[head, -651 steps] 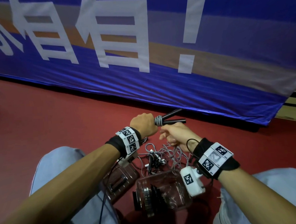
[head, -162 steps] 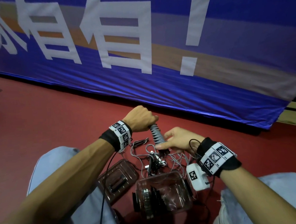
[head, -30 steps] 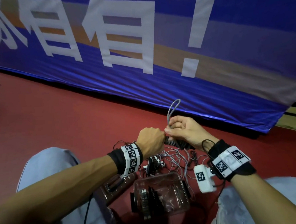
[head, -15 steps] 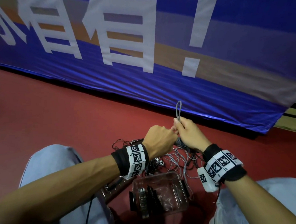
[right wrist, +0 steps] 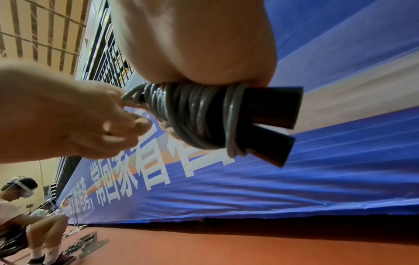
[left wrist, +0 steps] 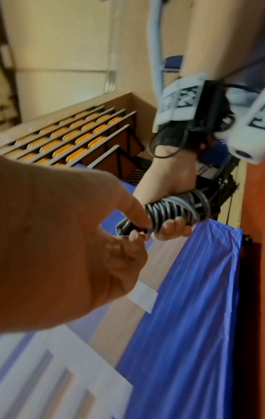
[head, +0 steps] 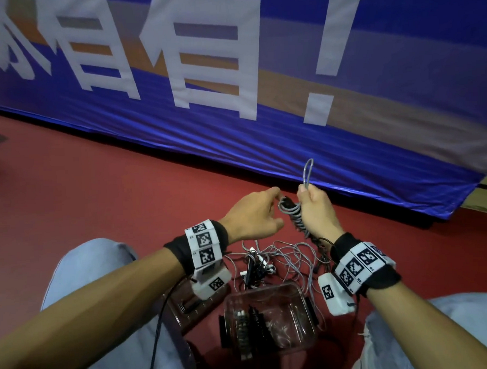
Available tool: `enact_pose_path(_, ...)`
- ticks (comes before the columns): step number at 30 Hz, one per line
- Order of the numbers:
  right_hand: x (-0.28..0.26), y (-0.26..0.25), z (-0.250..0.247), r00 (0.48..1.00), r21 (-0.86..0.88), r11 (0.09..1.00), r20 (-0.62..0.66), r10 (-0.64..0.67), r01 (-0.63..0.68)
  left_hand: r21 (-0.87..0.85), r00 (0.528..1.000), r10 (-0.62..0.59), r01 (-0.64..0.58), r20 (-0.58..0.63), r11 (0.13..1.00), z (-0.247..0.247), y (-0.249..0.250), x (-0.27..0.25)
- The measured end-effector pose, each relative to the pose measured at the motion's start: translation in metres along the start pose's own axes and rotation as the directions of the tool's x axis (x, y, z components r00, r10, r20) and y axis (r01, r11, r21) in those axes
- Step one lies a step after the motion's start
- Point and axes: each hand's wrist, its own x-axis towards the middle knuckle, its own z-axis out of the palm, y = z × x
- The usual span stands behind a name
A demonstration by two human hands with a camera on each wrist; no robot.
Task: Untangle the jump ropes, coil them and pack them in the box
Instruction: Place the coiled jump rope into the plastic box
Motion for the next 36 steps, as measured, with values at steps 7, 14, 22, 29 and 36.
enact_pose_path(7,-0.004,-0.002,0.001,0.983,-0.002,1.0,-0.184,-0.023,0.023,-0.711,0.99,-0.139,0.114,0.023,0.694,0.013,0.009,-0.001)
enact_pose_path(14,-0.012,-0.001,0.009,0.954,-0.126,0.992,-0.296,-0.038,0.0,-0.885,0.976,-0.214,0.128,0.033,0.448,0.024,0.013,0.005)
enact_pose_path(22,-0.015,-0.004,0.008,0.953,-0.105,0.994,-0.301,-0.039,0.007,-0.903,0.981,-0.195,0.062,-0.024,0.426,0.031,0.016,0.002)
enact_pose_path(29,-0.014,-0.005,0.005,0.953,-0.059,0.998,-0.303,-0.022,0.005,-0.897,0.978,-0.2,0.042,-0.052,0.44,0.029,0.018,0.001)
enact_pose_path(36,-0.015,-0.009,0.003,0.988,-0.027,0.998,-0.145,-0.056,0.053,-0.76,0.96,-0.221,0.015,-0.17,0.65,0.025,0.013,0.002)
